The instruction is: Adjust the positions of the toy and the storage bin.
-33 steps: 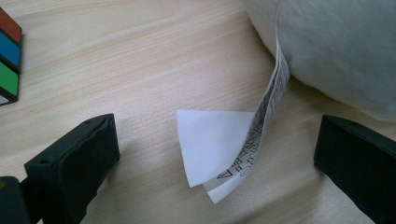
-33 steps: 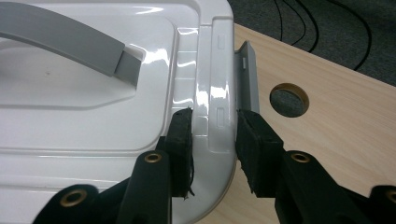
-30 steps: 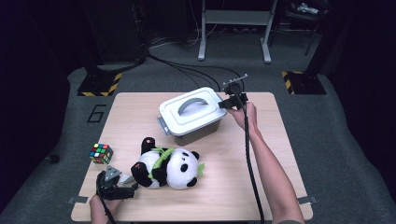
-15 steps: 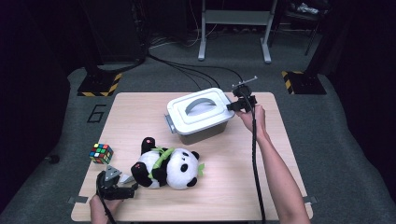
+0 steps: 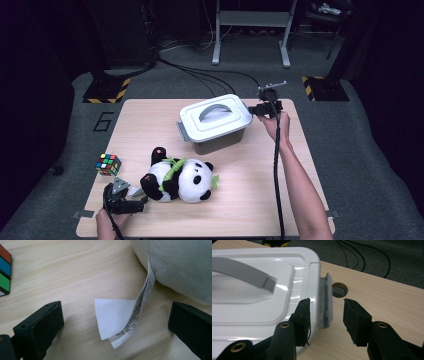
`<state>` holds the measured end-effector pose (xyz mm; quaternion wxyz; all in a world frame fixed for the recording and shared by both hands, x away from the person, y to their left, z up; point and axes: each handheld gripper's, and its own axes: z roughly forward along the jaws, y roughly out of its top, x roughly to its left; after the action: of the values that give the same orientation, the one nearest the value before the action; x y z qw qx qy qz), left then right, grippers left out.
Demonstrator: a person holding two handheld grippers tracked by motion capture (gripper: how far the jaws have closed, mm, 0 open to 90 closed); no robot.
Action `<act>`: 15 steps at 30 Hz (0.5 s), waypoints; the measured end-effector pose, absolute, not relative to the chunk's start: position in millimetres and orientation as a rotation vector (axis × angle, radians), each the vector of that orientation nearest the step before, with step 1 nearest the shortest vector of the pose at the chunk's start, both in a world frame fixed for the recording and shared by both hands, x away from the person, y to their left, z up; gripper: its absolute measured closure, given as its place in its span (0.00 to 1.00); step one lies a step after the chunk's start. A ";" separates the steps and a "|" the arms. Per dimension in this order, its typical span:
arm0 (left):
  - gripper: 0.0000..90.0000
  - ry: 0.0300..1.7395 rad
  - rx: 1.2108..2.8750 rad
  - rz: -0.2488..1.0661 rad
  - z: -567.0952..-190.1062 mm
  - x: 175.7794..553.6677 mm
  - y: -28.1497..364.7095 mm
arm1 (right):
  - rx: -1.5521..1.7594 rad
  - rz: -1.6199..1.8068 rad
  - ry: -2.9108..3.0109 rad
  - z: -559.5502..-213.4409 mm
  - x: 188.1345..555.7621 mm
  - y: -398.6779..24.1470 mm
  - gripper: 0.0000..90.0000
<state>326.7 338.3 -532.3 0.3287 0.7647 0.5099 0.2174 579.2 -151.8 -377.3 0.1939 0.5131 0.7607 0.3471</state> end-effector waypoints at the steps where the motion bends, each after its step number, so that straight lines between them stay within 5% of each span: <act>1: 0.00 1.334 2.001 0.569 -532.3 326.7 338.3 | 1.447 0.971 2.137 -379.5 580.7 -154.1 0.62; 15: 0.00 1.335 2.001 0.569 -532.2 326.7 338.3 | 1.507 1.024 2.186 -404.5 597.1 -157.5 0.77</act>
<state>326.7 338.3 -532.2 0.3287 0.7647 0.5099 0.2172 597.1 -157.5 -404.5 0.1476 0.5239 0.7597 0.3558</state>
